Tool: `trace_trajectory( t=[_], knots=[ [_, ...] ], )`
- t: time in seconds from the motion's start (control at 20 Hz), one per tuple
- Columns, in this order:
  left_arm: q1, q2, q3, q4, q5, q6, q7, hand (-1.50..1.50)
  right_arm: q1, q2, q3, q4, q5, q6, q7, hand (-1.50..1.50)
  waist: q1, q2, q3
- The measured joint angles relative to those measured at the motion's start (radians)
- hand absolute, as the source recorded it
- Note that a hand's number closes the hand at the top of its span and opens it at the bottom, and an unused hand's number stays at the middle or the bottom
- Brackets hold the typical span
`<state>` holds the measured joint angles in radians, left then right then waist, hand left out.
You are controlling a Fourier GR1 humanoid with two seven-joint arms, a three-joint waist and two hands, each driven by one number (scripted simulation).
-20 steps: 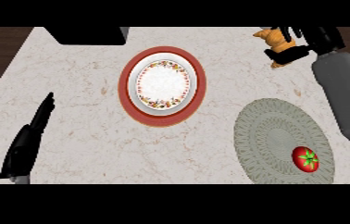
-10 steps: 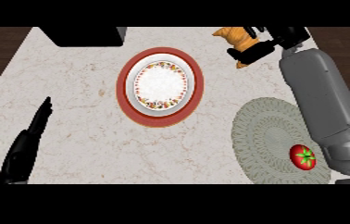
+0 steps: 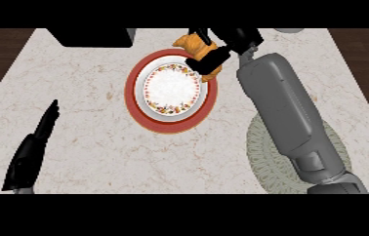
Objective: Pick the croissant from the placemat and place it in the plate
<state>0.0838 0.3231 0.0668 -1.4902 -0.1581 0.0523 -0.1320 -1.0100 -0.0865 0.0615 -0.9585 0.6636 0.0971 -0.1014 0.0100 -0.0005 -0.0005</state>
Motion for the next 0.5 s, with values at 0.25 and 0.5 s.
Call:
trace_trajectory(
  t=[0.25, 0.5],
  knots=[
    [-0.013, -0.011, -0.008, 0.003, -0.012, -0.005, -0.002, 0.0, -0.067, 0.06, 0.084, 0.13, -0.002, -0.033, 0.065, 1.5, 0.016, 0.004, 0.0],
    [-0.029, -0.005, -0.003, 0.008, -0.011, -0.025, -0.004, 0.0, -0.111, 0.079, 0.192, 0.284, -0.086, -0.122, 0.066, 1.5, 0.035, 0.009, 0.0]
  ],
)
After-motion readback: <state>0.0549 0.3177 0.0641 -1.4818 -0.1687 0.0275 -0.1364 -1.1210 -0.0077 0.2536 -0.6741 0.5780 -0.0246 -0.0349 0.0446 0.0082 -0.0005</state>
